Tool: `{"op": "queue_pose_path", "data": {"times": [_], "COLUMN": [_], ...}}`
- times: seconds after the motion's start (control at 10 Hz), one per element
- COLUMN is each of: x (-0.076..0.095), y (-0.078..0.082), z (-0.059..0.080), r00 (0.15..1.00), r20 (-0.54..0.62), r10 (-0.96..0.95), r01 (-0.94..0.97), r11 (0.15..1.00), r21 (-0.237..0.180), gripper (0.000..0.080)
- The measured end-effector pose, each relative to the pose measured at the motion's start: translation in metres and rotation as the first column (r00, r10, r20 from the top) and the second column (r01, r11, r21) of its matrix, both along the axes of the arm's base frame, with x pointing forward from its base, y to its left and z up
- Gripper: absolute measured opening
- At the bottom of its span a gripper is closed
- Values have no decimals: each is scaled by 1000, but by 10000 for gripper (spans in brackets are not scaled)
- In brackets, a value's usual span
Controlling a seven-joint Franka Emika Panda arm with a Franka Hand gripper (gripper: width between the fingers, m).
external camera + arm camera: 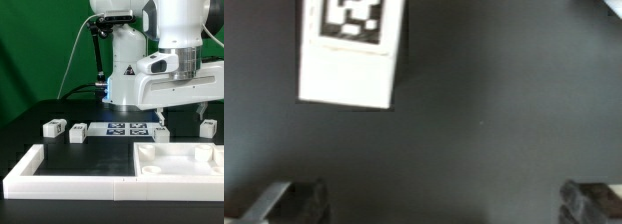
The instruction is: Assemble one leg
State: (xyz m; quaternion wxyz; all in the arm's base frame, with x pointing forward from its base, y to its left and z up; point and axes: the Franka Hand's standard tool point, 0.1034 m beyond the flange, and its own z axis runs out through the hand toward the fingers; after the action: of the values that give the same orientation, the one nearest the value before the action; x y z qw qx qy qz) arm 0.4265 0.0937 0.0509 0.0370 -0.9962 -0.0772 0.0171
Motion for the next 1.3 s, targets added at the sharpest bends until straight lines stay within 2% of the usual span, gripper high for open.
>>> {"op": "queue_pose_path", "data": {"times": [0.1,0.2,0.5,0.7,1.0,1.2,1.3], "x": [0,-1,-28,-32,-34,-40,-44], "y": [0,2,30,40,39,36,41], "z": [0,0,-4,-2,-2,-3,-5], "r00": [999,986,866,864,874,866,855], "r20": [-3,-12,-58,-61,-78,-199,-225], "r10": [-42,-166,-496,-500,-480,-458,-466], "r01": [42,166,497,501,482,460,469], "r11": [999,986,868,865,876,887,882], "r21": [-1,3,-3,4,-3,-42,-45], "gripper": [649,649,649,649,649,649,649]}}
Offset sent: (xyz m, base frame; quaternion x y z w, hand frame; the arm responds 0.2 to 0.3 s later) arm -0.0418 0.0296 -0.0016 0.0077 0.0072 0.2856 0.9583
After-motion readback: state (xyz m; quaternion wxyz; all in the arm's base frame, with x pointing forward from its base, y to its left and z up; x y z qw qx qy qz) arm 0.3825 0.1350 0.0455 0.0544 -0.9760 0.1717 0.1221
